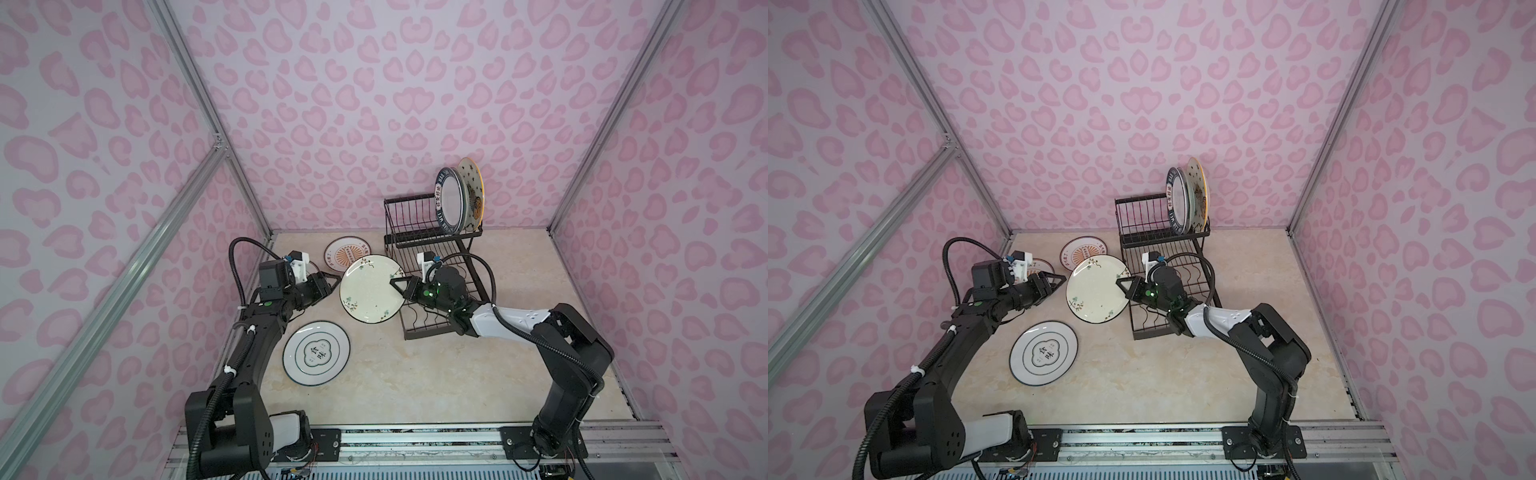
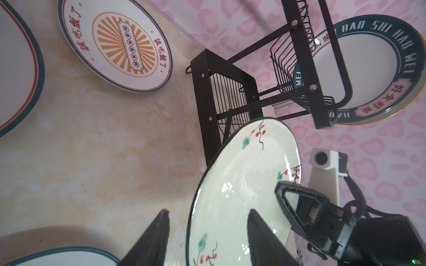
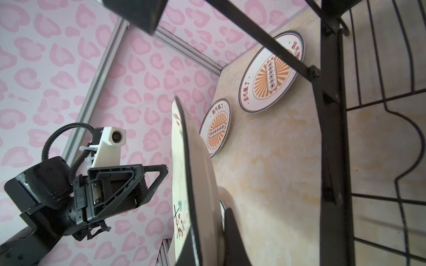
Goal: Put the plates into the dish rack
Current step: 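Grasp the red-berry plate's far edge with the right gripper beside the left gripper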
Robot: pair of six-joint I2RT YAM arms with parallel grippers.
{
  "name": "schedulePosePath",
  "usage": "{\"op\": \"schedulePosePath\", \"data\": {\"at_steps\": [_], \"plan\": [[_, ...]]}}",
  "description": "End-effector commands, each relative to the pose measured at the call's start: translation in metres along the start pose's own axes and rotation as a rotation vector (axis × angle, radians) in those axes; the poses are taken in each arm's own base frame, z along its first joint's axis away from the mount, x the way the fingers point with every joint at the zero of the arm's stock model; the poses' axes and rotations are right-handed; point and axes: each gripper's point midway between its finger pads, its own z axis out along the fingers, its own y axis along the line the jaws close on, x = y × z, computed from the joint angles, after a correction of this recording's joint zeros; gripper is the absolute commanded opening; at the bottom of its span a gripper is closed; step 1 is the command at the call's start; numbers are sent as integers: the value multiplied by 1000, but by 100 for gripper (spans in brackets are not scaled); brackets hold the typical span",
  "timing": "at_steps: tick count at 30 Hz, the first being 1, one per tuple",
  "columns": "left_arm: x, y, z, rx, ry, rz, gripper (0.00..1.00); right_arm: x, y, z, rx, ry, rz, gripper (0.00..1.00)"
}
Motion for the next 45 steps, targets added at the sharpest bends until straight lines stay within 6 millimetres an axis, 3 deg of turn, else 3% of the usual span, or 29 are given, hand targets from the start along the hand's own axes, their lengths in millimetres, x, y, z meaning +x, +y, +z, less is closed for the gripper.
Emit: {"op": "schedulePosePath", "data": {"at_steps": [1, 13, 21, 26, 33, 45], "plan": [[4, 0, 3, 6, 22, 22, 56, -14, 29, -1, -114, -48, -21, 0], [19, -27, 14, 99, 101, 82, 54, -10, 44, 3, -165, -42, -10, 0], [17, -37, 9, 118, 80, 105, 37, -9, 48, 2, -186, -37, -8, 0], [17, -38, 9, 123, 82, 103, 17, -8, 50, 2, -200, -34, -7, 0], [15, -41, 9, 140, 80, 104, 4, -9, 52, 1, -215, -37, -4, 0], [-10, -44, 3, 145, -91, 33, 2, -6, 52, -7, -233, -58, 37, 27]]}}
